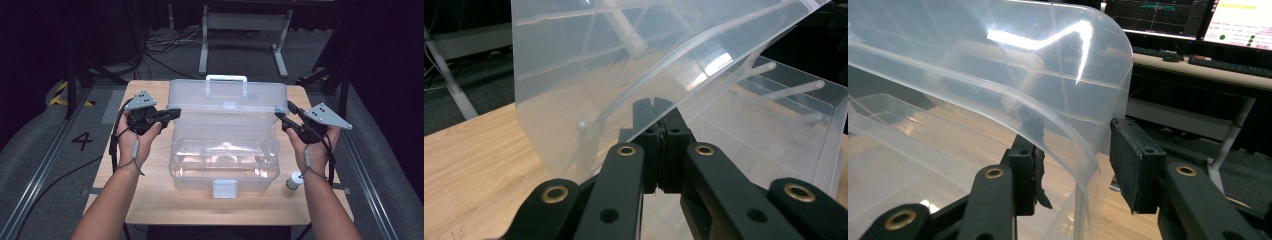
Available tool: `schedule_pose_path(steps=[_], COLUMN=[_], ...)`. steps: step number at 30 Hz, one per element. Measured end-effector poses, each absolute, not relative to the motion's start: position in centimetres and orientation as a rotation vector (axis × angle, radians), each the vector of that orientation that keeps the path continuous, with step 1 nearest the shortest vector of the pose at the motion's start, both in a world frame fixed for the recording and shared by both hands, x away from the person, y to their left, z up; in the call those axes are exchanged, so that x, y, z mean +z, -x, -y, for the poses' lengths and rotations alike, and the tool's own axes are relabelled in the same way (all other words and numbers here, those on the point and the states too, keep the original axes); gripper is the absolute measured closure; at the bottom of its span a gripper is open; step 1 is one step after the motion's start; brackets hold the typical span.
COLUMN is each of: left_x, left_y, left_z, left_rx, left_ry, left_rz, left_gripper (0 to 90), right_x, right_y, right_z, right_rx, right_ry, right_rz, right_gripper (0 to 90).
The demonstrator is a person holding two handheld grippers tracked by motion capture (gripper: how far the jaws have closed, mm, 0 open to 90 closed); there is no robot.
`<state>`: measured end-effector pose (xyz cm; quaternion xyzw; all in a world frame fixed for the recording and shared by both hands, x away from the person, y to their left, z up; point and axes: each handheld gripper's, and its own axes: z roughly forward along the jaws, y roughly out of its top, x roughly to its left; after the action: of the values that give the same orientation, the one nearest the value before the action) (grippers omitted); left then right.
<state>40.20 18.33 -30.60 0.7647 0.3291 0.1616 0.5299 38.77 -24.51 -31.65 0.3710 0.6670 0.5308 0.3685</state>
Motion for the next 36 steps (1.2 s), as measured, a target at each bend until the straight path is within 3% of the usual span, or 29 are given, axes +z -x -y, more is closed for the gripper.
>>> schedule_pose_path(steps=[14,36], left_x=[-30.6,-31.2], left_y=[-40.1,-37.9], left_z=[-18.1,-20.4], left_rx=[0.391,0.426], left_ry=[-1.839,-1.847], left_rz=[-0.784,-0.801], left_gripper=[83.0,81.6], right_x=[-31.3,-30.9], right_y=[-39.1,-40.9], right_z=[24.3,24.3], right_rx=[1.320,1.330], right_ry=[-0.975,-1.071], right_rz=[-1.660,-1.622], right_gripper=[71.4,77.5])
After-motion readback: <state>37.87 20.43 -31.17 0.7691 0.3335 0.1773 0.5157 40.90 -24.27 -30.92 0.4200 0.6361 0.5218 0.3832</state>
